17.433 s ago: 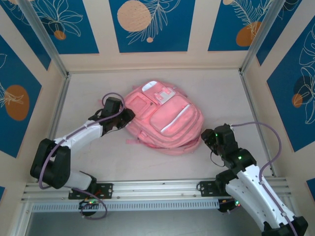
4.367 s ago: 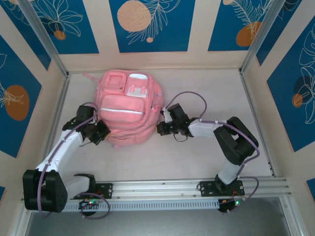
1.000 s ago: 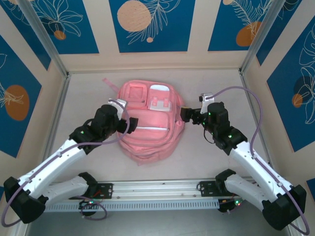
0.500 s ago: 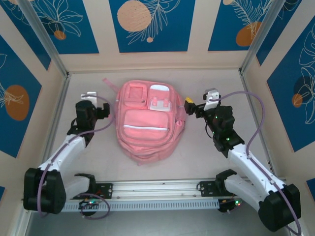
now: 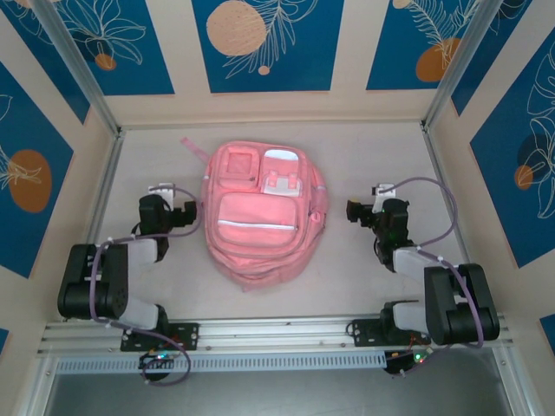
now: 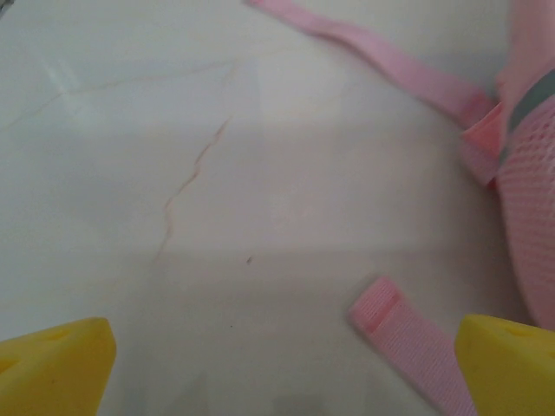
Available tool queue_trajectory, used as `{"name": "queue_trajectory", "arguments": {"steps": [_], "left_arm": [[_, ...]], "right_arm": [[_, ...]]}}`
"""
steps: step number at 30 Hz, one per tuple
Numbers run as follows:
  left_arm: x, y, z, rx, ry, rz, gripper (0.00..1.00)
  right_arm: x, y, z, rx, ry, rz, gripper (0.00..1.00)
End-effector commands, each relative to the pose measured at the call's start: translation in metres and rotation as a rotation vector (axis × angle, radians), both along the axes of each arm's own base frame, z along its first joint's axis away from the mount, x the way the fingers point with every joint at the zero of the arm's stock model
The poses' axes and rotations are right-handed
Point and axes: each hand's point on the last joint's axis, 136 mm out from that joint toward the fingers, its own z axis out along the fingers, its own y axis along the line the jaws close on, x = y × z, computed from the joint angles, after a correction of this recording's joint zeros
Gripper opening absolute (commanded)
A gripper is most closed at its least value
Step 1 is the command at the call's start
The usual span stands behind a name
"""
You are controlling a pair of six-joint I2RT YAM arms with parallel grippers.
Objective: Pack the student bag
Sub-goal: Reset both arms
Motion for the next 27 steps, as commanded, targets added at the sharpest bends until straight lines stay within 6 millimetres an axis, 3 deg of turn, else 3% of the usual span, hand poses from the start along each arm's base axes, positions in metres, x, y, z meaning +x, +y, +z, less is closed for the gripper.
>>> {"name": "queue_trajectory", "arguments": {"steps": [1, 5, 8, 9, 12, 16, 27], "left_arm": [[0.009, -0.014, 0.014, -0.007, -0.156, -0.073, 1.0], [0.01, -0.021, 0.012, 0.033, -0.111, -0.086, 1.0], [0.012, -0.023, 0.011, 0.05, -0.11, -0.088, 1.0], [0.012, -0.024, 0.011, 0.05, -0.105, -0.09, 1.0], [0.012, -0.024, 0.01, 0.053, -0.104, -0.091, 1.0], [0.012, -0.024, 0.01, 0.054, -0.102, -0.091, 1.0], [0.012, -0.025, 0.011, 0.06, -0.105, -0.092, 1.0]], "right_arm": [[0.003, 0.007, 0.033, 0.053, -0.18, 0.069, 0.99], [0.007, 0.001, 0.03, 0.115, -0.178, 0.083, 0.99], [0.013, 0.001, 0.008, 0.117, -0.204, 0.09, 0.99], [0.018, 0.001, 0.01, 0.128, -0.236, 0.087, 0.99], [0.035, 0.007, -0.003, 0.135, -0.069, 0.131, 0.99], [0.041, 0.015, -0.001, 0.099, -0.063, 0.147, 0.99], [0.041, 0.012, -0.003, 0.034, -0.068, 0.082, 0.99]]}}
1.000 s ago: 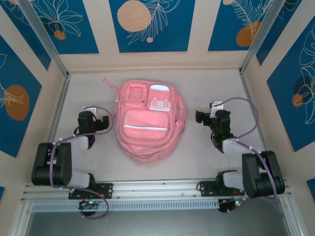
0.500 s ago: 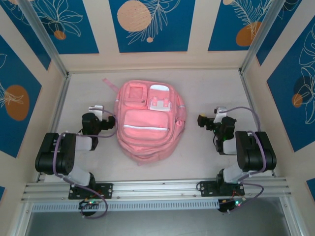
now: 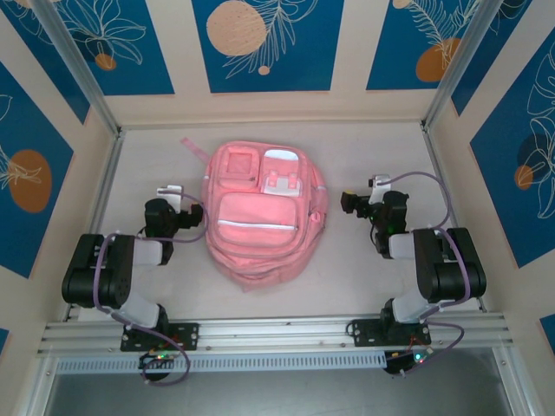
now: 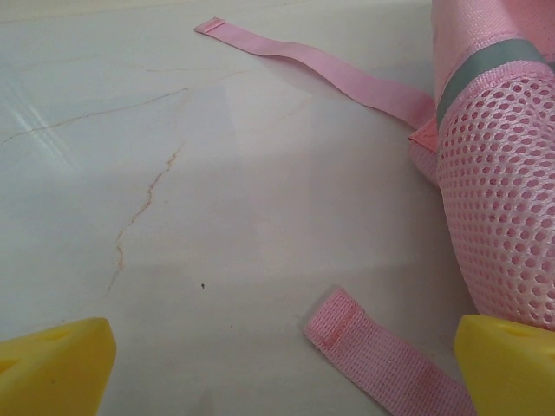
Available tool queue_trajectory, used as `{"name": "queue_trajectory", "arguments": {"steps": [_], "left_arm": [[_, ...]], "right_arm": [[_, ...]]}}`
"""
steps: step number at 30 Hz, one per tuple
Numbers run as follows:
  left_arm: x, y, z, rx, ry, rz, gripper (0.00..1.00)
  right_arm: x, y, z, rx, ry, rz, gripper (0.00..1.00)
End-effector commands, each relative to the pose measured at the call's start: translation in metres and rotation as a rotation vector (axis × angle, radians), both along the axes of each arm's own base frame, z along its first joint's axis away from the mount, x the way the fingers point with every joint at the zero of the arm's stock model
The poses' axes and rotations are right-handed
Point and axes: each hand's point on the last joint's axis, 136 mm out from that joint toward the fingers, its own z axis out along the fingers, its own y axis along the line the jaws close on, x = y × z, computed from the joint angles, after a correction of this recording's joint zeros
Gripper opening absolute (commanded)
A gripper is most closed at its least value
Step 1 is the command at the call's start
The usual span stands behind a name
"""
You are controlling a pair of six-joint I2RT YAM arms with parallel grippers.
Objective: Pack the student bag
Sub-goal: Reset both arms
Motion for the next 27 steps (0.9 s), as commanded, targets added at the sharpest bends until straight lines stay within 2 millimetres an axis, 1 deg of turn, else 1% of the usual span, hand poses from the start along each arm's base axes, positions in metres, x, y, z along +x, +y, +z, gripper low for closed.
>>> {"name": "queue_trajectory", "arguments": {"steps": [1, 6, 15, 27], "left_arm": [[0.008, -0.004, 0.015, 0.012, -0.054, -0.01, 1.0], [0.009, -0.004, 0.016, 0.012, -0.056, -0.009, 1.0], [0.008, -0.004, 0.016, 0.012, -0.06, -0.01, 1.0], [0.008, -0.004, 0.016, 0.012, -0.057, -0.012, 1.0]], "right_arm": [[-0.001, -0.004, 0.002, -0.041, -0.015, -0.016, 0.99], [0.0, -0.003, 0.002, -0.015, -0.002, 0.016, 0.99], [-0.006, 0.01, 0.004, -0.03, -0.032, 0.089, 0.99], [-0.005, 0.009, 0.005, 0.003, -0.02, 0.099, 0.99]]}}
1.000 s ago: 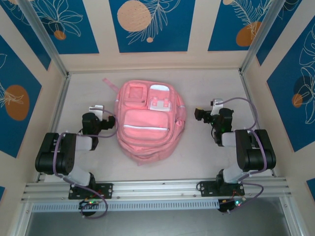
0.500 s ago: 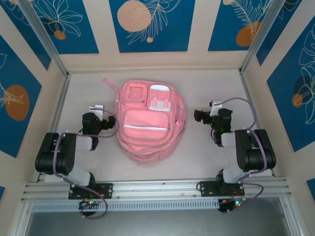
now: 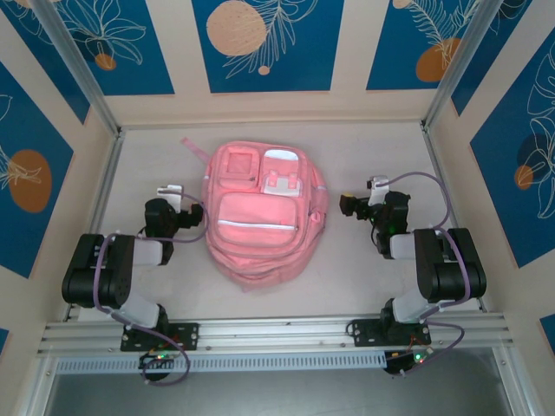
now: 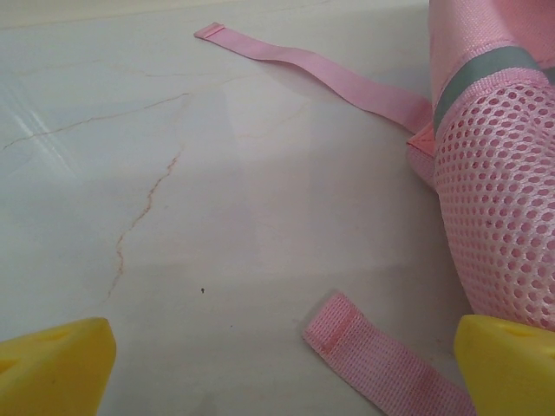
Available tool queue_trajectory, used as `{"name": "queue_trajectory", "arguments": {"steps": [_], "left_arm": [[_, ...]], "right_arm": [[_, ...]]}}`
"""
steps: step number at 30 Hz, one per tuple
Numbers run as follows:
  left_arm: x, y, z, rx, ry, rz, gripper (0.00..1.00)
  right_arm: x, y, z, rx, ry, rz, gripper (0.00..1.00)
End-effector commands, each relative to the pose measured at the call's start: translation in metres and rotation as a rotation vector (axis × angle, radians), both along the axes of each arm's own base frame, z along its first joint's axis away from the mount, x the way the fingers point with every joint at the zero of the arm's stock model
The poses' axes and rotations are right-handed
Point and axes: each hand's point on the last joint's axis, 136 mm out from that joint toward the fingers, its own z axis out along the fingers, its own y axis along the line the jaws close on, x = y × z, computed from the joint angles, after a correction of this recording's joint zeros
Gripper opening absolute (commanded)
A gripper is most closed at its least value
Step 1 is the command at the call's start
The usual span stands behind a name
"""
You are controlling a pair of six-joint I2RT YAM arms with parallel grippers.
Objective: Pack the student bag
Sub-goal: Reset both arms
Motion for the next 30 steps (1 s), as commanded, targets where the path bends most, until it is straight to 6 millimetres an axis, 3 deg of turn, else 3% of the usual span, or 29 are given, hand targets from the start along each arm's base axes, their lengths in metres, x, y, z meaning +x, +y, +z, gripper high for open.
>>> {"name": "queue_trajectory", "arguments": {"steps": [1, 13, 17, 30], "left_arm": [[0.007, -0.003, 0.014, 0.011, -0.049, -0.01, 1.0], [0.007, -0.004, 0.013, 0.011, -0.049, -0.009, 1.0], [0.007, -0.004, 0.014, 0.011, -0.049, -0.009, 1.0], [0.007, -0.004, 0.013, 0.01, -0.048, -0.01, 1.0]], "right_arm": [[-0.001, 0.002, 0.006, 0.001, -0.022, 0.024, 0.99], [0.001, 0.0, 0.006, -0.01, -0.021, 0.0, 0.99], [-0.011, 0.018, 0.01, -0.015, -0.072, 0.119, 0.99], [-0.01, 0.018, 0.01, 0.008, -0.056, 0.136, 0.99]]}}
